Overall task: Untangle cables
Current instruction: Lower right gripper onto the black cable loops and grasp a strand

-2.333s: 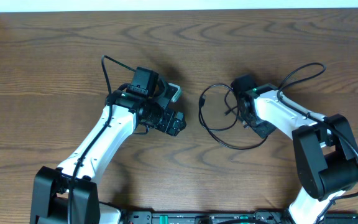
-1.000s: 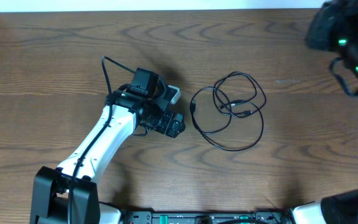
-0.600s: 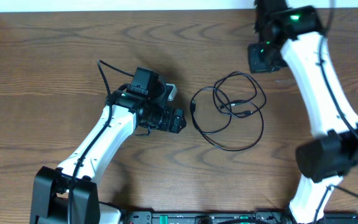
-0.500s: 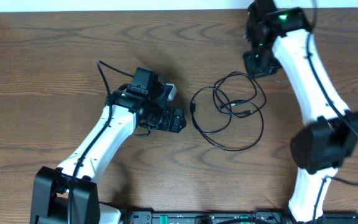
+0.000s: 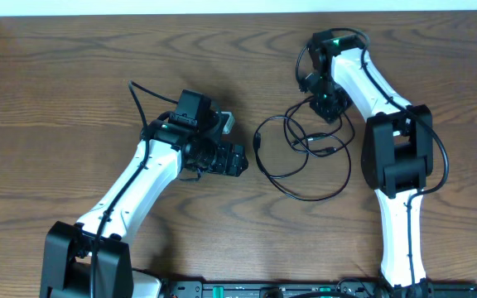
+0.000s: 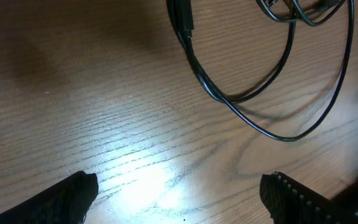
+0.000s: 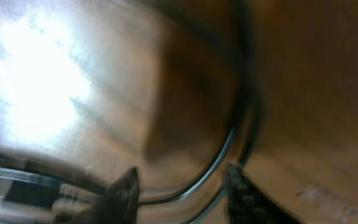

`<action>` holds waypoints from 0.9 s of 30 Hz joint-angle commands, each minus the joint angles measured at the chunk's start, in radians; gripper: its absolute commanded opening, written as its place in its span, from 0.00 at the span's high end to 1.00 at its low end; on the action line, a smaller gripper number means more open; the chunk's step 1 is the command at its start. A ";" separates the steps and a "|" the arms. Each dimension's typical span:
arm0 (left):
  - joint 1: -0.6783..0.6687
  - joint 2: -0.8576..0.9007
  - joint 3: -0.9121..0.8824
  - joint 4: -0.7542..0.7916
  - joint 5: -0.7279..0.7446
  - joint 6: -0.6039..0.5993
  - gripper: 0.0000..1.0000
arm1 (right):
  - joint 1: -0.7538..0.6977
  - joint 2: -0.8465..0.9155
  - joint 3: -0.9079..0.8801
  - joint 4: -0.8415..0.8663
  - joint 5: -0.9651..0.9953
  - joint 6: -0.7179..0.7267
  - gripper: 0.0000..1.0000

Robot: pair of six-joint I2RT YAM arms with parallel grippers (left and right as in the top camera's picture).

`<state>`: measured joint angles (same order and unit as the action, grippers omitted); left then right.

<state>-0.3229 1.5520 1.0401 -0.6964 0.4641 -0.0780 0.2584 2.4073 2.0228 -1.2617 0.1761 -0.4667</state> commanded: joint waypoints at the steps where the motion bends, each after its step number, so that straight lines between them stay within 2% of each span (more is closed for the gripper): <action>1: 0.001 -0.001 0.009 -0.002 -0.010 -0.002 0.11 | -0.017 0.013 0.004 0.047 0.012 -0.021 0.48; 7: 0.001 -0.001 0.009 0.008 -0.010 -0.002 0.11 | -0.032 0.013 0.004 0.099 0.012 -0.021 0.45; 19: 0.001 -0.001 0.009 0.013 -0.009 -0.003 0.11 | -0.079 0.013 -0.035 0.174 -0.079 -0.020 0.49; 27: 0.001 -0.001 0.009 0.012 -0.009 -0.003 0.11 | -0.085 0.015 -0.065 0.184 -0.191 -0.020 0.60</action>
<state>-0.3225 1.5520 1.0401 -0.6827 0.4644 -0.0784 0.1776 2.4077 1.9945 -1.0828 0.0639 -0.4805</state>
